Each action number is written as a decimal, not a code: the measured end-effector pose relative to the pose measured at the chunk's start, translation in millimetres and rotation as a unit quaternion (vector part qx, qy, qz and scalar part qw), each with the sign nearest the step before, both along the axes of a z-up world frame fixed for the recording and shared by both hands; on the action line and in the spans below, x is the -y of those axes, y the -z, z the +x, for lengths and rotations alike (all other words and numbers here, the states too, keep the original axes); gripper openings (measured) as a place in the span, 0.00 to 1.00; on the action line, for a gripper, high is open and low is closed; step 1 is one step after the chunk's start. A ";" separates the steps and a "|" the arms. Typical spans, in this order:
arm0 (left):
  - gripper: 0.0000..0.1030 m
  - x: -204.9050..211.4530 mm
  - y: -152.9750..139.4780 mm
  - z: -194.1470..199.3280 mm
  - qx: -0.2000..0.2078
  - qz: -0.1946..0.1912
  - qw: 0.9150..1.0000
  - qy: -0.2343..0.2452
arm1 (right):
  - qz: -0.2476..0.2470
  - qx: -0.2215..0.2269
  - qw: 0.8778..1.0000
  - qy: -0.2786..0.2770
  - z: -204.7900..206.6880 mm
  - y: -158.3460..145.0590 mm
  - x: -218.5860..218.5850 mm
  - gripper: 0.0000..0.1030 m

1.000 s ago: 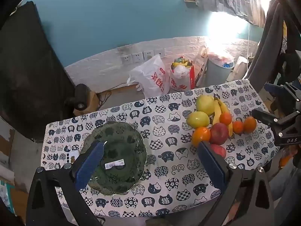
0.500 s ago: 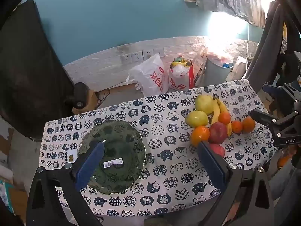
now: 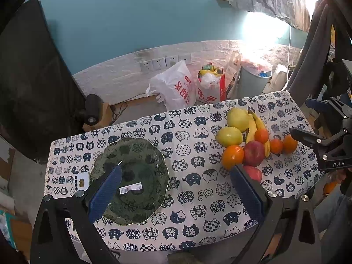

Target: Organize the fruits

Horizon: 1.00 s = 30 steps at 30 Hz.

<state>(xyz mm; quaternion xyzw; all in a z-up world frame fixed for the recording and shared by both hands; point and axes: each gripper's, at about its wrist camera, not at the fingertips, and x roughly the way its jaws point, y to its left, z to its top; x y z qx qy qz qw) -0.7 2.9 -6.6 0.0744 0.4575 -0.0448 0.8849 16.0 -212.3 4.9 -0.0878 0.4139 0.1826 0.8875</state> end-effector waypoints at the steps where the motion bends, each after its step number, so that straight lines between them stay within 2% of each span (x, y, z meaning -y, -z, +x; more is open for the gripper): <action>1: 0.98 0.1 0.0 0.1 0.000 0.000 1.000 0.000 | 0.001 -0.001 1.000 0.000 0.8 -0.2 0.7 0.97; 30: 0.98 2.2 2.2 -1.7 -0.001 0.000 1.000 0.001 | 0.000 -0.003 1.000 -0.001 1.5 -0.1 1.4 0.97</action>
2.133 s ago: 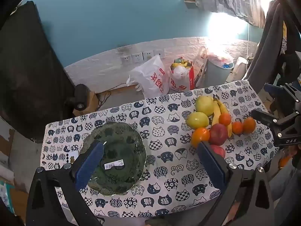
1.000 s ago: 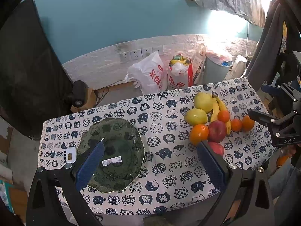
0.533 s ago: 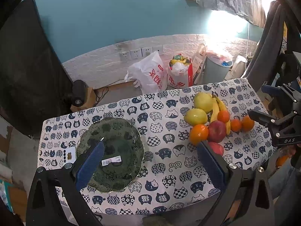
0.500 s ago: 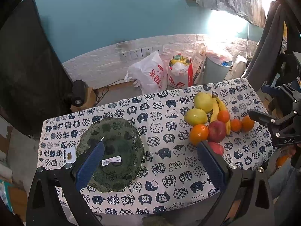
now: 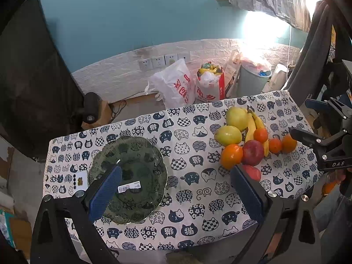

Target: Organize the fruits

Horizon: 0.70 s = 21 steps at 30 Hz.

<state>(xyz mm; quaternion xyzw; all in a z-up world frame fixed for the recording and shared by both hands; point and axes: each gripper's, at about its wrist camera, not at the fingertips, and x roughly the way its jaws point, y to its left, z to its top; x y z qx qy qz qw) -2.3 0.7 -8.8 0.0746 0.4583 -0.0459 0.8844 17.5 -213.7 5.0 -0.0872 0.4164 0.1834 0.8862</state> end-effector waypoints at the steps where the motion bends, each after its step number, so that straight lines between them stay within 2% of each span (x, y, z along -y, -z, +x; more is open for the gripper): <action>1: 0.98 0.0 0.0 0.0 0.000 0.000 1.000 0.000 | 0.000 0.000 1.000 0.000 -0.3 0.3 0.1 0.97; 21: 0.98 -1.1 -0.3 1.7 -0.002 0.000 1.000 0.000 | -0.001 -0.005 1.000 0.003 0.3 3.2 1.8 0.97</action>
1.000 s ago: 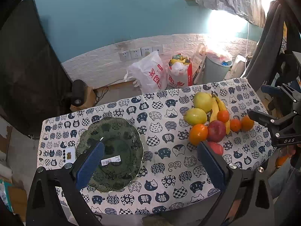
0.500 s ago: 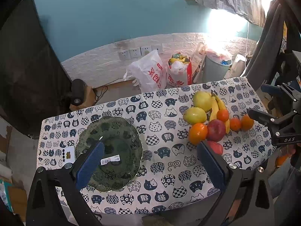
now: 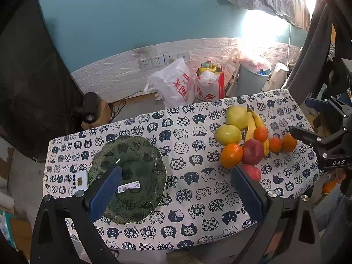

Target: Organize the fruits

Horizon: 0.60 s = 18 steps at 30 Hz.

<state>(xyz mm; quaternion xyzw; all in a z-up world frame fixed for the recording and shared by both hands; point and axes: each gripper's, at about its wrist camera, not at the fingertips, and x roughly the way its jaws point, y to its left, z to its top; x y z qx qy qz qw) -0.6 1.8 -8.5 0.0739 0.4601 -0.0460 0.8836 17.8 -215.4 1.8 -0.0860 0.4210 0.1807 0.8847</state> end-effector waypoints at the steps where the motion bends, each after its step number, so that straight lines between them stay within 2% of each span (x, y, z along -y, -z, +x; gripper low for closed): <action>1: 0.98 -0.3 -0.3 0.4 0.000 0.000 1.000 0.000 | 0.000 0.000 1.000 0.000 0.0 0.0 0.1 0.97; 18: 0.98 5.4 5.7 -7.8 -0.001 0.001 1.000 0.003 | -0.002 -0.002 1.000 0.003 0.2 1.2 3.9 0.97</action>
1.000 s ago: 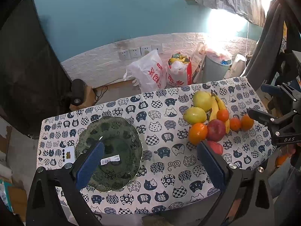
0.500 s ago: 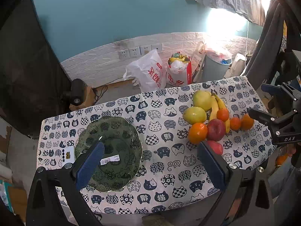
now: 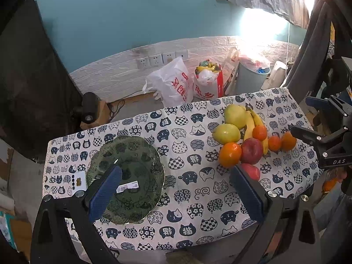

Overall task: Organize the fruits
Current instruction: 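Reach the left gripper to the red apple while the right gripper reaches the large orange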

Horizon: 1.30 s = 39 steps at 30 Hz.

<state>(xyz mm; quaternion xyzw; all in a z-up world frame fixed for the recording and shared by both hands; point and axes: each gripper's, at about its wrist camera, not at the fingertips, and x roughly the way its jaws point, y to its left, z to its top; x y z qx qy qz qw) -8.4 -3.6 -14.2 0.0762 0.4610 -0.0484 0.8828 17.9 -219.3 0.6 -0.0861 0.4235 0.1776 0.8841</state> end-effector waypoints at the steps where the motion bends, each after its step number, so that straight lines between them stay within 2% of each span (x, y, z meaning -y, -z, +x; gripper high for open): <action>1: 0.98 0.9 1.1 0.1 -0.001 0.000 1.000 0.001 | 0.000 0.000 1.000 0.001 0.4 0.1 1.9 0.97; 11: 0.98 10.5 10.2 15.3 -0.031 -0.008 0.999 0.006 | -0.007 -0.009 1.000 0.014 2.3 2.5 15.1 0.97; 19: 0.98 30.8 35.0 30.0 -0.078 -0.018 0.997 0.014 | -0.014 -0.026 0.999 0.040 9.1 12.8 36.4 0.97; 28: 0.98 64.6 69.8 44.1 -0.122 -0.010 0.992 0.038 | -0.022 -0.063 0.994 0.084 17.2 37.5 74.1 0.97; 33: 0.98 80.3 88.3 49.5 -0.151 -0.022 0.987 0.050 | -0.035 -0.087 0.991 0.100 17.5 57.0 92.9 0.96; 39: 0.98 110.3 112.3 52.3 -0.166 0.005 0.983 0.084 | -0.047 -0.117 0.986 0.109 15.4 82.3 112.5 0.96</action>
